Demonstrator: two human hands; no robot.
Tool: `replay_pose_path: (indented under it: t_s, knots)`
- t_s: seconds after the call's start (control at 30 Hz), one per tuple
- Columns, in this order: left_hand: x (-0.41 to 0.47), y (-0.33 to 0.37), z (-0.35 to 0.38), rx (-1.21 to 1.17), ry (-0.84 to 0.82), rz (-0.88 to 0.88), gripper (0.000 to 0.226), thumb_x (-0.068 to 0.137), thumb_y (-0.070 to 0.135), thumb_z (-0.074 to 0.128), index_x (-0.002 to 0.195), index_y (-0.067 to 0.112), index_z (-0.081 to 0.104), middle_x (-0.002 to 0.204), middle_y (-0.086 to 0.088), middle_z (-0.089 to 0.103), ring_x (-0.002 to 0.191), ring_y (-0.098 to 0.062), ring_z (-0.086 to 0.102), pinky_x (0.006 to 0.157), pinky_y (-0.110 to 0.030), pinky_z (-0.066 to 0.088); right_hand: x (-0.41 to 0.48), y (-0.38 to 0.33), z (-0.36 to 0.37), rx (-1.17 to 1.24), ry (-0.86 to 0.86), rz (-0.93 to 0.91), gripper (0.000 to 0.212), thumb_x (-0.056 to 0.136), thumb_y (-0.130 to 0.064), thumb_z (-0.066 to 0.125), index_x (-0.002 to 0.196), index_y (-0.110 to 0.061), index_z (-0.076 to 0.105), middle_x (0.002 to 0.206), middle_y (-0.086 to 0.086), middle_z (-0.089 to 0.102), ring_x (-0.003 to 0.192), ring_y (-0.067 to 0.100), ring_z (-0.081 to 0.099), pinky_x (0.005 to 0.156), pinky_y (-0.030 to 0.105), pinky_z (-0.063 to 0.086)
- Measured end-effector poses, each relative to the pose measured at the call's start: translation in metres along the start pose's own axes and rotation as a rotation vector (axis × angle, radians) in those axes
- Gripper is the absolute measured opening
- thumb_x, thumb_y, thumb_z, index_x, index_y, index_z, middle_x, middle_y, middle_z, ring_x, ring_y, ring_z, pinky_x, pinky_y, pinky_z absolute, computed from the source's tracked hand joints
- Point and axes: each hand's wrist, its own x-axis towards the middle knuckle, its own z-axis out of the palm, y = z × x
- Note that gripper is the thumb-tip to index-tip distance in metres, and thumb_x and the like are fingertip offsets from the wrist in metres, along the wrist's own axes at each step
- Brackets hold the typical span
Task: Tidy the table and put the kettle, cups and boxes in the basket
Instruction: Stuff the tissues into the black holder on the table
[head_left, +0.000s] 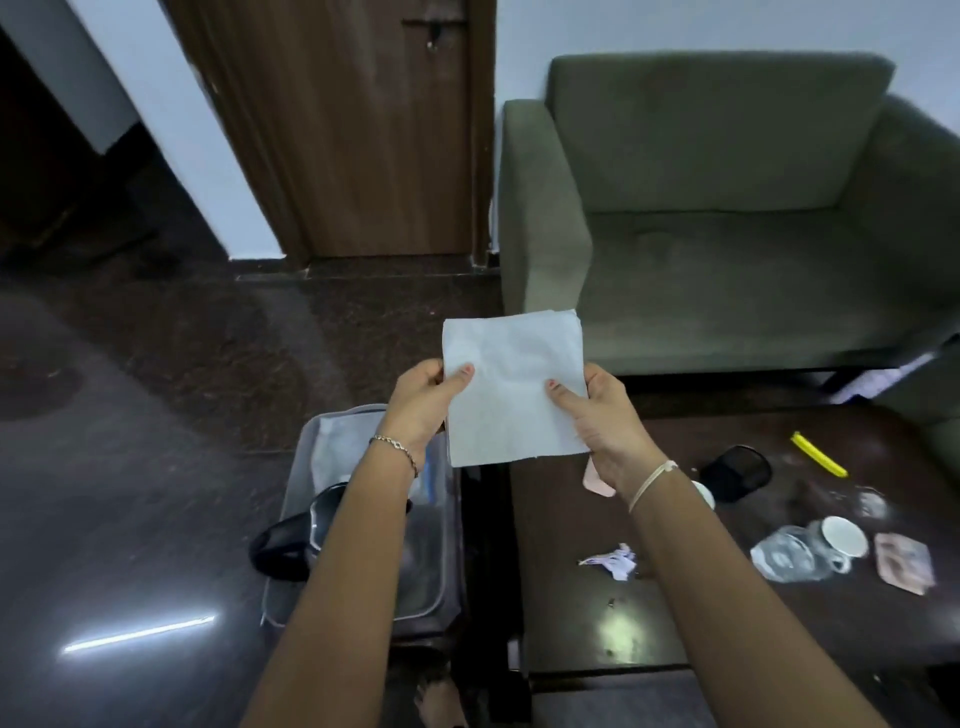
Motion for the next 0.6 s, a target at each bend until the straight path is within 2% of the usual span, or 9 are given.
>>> replay_pose_path:
  t_s: [0.07,0.13,0.17,0.23,0.3,0.37,0.5,0.6]
  knots:
    - [-0.019,-0.002,0.041,0.039,-0.021,0.039,0.016,0.089,0.019,0.065,0.099,0.007,0.066,0.085,0.000,0.070,0.064,-0.003,0.064,0.053,-0.017,0.050,-0.017,-0.003,-0.041,-0.072,0.055,-0.042,0.014,0.093,-0.016,0.063,0.107,-0.015,0.065,0.100,-0.001,0.074,0.087,0.014,0.072,0.069,0.030,0.058]
    - [-0.037,-0.007,0.084,0.099,-0.049,0.076,0.008,0.088,0.017,0.065,0.094,0.012,0.067,0.075,0.008,0.068,0.057,0.003,0.062,0.047,-0.013,0.046,-0.035,-0.004,-0.086,-0.193,0.135,-0.100,0.009,0.092,-0.019,0.062,0.100,-0.019,0.066,0.095,-0.006,0.072,0.083,0.010,0.070,0.064,0.023,0.055]
    - [-0.048,-0.010,0.106,0.122,-0.062,0.088,0.001,0.088,0.017,0.065,0.089,0.017,0.067,0.073,0.011,0.068,0.056,0.004,0.062,0.045,-0.012,0.045,-0.044,-0.004,-0.108,-0.260,0.172,-0.122,0.008,0.092,-0.020,0.061,0.097,-0.020,0.066,0.094,-0.006,0.071,0.083,0.011,0.068,0.065,0.024,0.054]
    - [-0.067,-0.018,0.151,0.152,-0.089,0.107,0.006,0.088,0.016,0.065,0.084,0.021,0.065,0.074,0.012,0.069,0.059,0.005,0.064,0.046,-0.011,0.046,-0.061,-0.001,-0.154,-0.372,0.231,-0.146,0.008,0.092,-0.022,0.059,0.093,-0.021,0.067,0.091,-0.004,0.071,0.084,0.015,0.067,0.069,0.032,0.055]
    - [-0.085,-0.027,0.196,0.162,-0.108,0.103,0.006,0.087,0.015,0.066,0.083,0.020,0.065,0.079,0.008,0.070,0.066,-0.001,0.067,0.047,-0.013,0.047,-0.077,0.003,-0.196,-0.455,0.278,-0.148,0.012,0.091,-0.021,0.058,0.088,-0.015,0.068,0.087,0.005,0.071,0.080,0.022,0.065,0.070,0.037,0.053]
    - [-0.100,-0.037,0.237,0.163,-0.114,0.086,0.004,0.086,0.014,0.067,0.085,0.017,0.065,0.082,0.003,0.070,0.071,-0.010,0.067,0.050,-0.017,0.049,-0.093,0.007,-0.234,-0.487,0.315,-0.144,0.015,0.091,-0.020,0.057,0.085,-0.009,0.067,0.087,0.014,0.070,0.075,0.025,0.063,0.065,0.035,0.050]
    - [-0.120,-0.048,0.307,0.153,-0.149,0.065,0.006,0.085,0.010,0.065,0.090,0.013,0.064,0.088,-0.004,0.069,0.064,-0.014,0.064,0.055,-0.024,0.053,-0.119,0.006,-0.295,-0.521,0.399,-0.167,0.017,0.091,-0.020,0.060,0.074,-0.023,0.060,0.083,0.007,0.067,0.071,0.019,0.060,0.054,0.026,0.043]
    - [-0.126,-0.049,0.346,0.121,-0.157,0.063,0.004,0.084,0.008,0.064,0.088,0.009,0.063,0.083,-0.007,0.066,0.061,-0.016,0.064,0.059,-0.028,0.056,-0.129,0.003,-0.330,-0.505,0.417,-0.155,0.012,0.092,-0.024,0.060,0.085,-0.015,0.064,0.085,0.003,0.069,0.078,0.022,0.065,0.058,0.031,0.051]
